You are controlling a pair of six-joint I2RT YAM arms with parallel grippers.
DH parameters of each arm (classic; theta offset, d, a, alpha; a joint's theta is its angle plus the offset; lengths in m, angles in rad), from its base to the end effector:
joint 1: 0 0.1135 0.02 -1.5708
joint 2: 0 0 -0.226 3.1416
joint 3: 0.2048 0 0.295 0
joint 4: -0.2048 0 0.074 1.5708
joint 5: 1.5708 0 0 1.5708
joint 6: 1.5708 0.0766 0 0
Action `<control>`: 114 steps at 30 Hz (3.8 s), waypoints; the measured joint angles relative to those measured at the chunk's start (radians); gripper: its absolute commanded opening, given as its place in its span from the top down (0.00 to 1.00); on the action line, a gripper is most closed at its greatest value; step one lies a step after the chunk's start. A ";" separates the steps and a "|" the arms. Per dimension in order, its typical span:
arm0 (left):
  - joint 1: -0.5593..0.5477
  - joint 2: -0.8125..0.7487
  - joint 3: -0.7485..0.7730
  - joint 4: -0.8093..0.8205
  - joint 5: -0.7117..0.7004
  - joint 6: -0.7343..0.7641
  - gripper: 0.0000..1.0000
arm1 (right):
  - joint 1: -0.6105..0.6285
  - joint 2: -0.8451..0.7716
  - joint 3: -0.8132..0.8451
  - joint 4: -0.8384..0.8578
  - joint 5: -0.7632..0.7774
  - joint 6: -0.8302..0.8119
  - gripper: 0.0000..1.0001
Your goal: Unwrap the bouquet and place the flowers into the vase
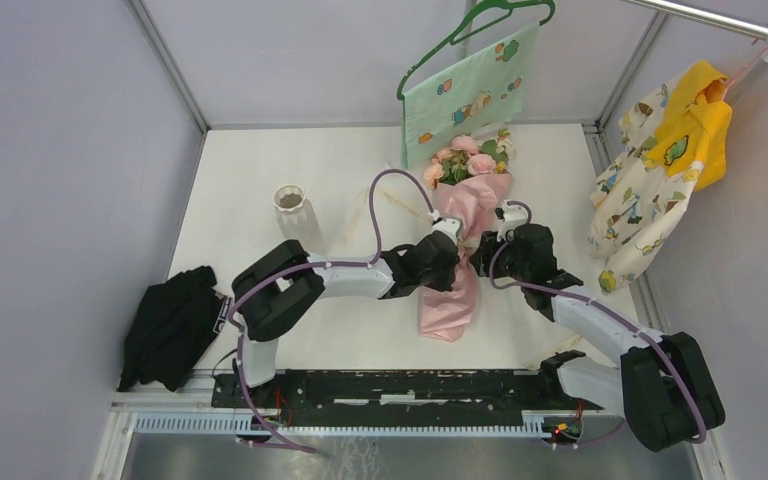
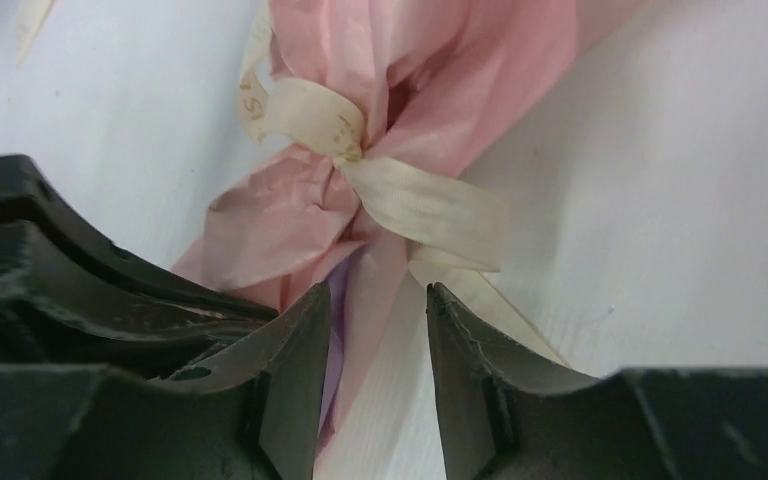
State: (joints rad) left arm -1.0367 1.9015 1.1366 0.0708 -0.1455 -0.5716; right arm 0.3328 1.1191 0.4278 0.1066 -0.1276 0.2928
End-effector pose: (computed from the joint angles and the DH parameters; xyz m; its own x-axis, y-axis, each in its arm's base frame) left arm 0.2429 -0.3889 0.0747 -0.7039 0.1387 -0.6966 0.4924 0.8021 -0.3378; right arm 0.2871 0.1096 0.0961 -0.6219 0.0879 -0.7781 -0.2557 0.9164 0.3079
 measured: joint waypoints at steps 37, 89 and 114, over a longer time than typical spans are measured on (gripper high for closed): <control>0.053 0.071 -0.091 0.240 -0.010 -0.056 0.96 | 0.000 0.436 0.164 0.283 0.047 0.018 0.61; 0.053 0.127 -0.058 0.356 0.017 -0.071 0.98 | 0.001 0.161 0.402 -0.344 0.217 -0.140 1.00; 0.060 0.122 -0.061 0.319 -0.009 -0.071 0.98 | -0.037 0.239 0.426 -0.290 0.069 -0.115 1.00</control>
State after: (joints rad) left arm -0.9768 2.0239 1.0752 0.3901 -0.1543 -0.6426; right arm 0.2955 1.3582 0.8539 -0.1829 -0.0586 0.1780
